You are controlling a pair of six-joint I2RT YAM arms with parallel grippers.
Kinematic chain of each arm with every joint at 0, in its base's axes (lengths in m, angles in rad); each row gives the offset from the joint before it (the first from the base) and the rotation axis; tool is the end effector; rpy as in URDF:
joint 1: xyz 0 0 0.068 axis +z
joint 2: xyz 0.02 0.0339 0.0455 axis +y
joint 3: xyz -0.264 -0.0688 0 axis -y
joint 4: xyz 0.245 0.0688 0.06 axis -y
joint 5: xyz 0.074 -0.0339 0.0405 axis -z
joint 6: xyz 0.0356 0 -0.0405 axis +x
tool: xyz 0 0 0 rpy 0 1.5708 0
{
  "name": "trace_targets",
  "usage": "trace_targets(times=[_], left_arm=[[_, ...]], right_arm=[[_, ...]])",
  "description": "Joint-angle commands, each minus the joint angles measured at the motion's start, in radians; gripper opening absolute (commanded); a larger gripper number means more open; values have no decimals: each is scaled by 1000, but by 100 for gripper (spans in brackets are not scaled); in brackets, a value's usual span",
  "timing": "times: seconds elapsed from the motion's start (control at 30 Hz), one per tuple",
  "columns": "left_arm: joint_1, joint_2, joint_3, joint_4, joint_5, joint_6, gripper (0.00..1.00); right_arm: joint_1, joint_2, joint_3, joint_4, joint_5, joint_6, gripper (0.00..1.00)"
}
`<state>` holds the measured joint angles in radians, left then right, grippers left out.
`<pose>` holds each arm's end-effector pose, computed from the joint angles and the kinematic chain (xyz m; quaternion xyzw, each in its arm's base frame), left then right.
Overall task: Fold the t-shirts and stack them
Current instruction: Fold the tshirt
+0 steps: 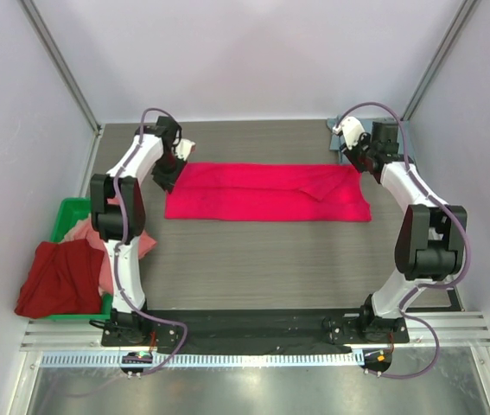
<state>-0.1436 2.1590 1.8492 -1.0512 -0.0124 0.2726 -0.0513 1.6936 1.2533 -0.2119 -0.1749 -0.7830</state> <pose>0.4365 -0.0627 0.2084 0.2048 0.9732 0.0129 0.1041 0.3860 -0.0136 0.2592 -0.3556 0.8200 -0.1074 0.4355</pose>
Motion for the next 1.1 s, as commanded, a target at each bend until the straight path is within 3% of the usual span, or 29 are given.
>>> trace_targets(times=[0.0,0.13,0.3,0.6,1.07], left_arm=[[1,-82,33,20,-52,-15,24],[-19,-146,27,23,9,-9,25],[-89,-74,31,-29,78,37,25],[-97,71,45,-41,63,51,18],[-99,121,59,-44,32,62,19]], right_arm=[[7,-72,75,65,46,31,39],[11,-129,43,-29,-66,51,45],[86,-49,37,-240,-196,77,45],[148,159,84,-244,-213,31,46],[149,192,92,-265,-199,-38,45]])
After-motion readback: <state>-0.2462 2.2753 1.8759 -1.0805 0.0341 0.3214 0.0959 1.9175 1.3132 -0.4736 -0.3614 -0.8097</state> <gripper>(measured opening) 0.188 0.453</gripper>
